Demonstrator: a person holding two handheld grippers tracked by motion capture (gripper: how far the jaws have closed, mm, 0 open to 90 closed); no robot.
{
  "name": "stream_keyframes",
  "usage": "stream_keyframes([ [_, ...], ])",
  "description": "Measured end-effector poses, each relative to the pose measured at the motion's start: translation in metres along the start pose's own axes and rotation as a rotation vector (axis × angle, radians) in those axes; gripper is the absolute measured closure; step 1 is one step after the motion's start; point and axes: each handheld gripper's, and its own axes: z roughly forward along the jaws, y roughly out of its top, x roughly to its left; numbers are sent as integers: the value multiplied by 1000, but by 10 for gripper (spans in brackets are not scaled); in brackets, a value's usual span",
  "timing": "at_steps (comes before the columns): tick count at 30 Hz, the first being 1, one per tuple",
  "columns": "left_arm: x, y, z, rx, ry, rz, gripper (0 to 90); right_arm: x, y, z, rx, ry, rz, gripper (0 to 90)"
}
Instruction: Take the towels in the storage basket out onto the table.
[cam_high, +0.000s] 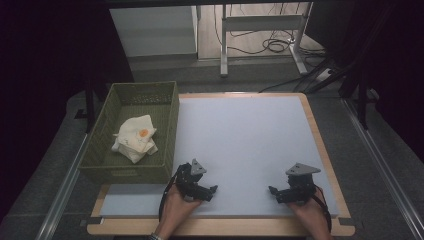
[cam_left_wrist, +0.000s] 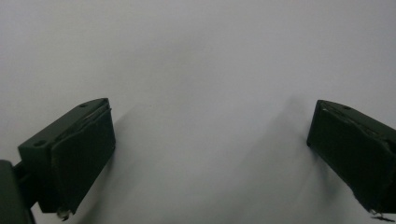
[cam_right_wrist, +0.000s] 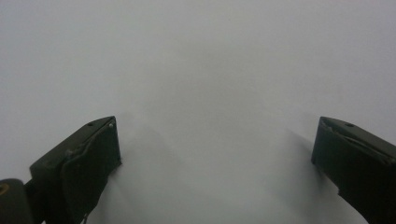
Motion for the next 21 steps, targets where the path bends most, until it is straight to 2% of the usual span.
stream_keyframes([
  [10, 0, 1, 0, 4, -11, 8, 3, 0, 0, 0, 0, 0, 0, 13],
  [12, 0, 2, 0, 0, -35, 17, 3, 0, 0, 0, 0, 0, 1, 13],
  [15, -1, 4, -2, -3, -81, 8, 10, 0, 0, 0, 0, 0, 1, 13],
  [21, -5, 10, -7, -16, -83, 40, 14, 0, 0, 0, 0, 0, 1, 13],
])
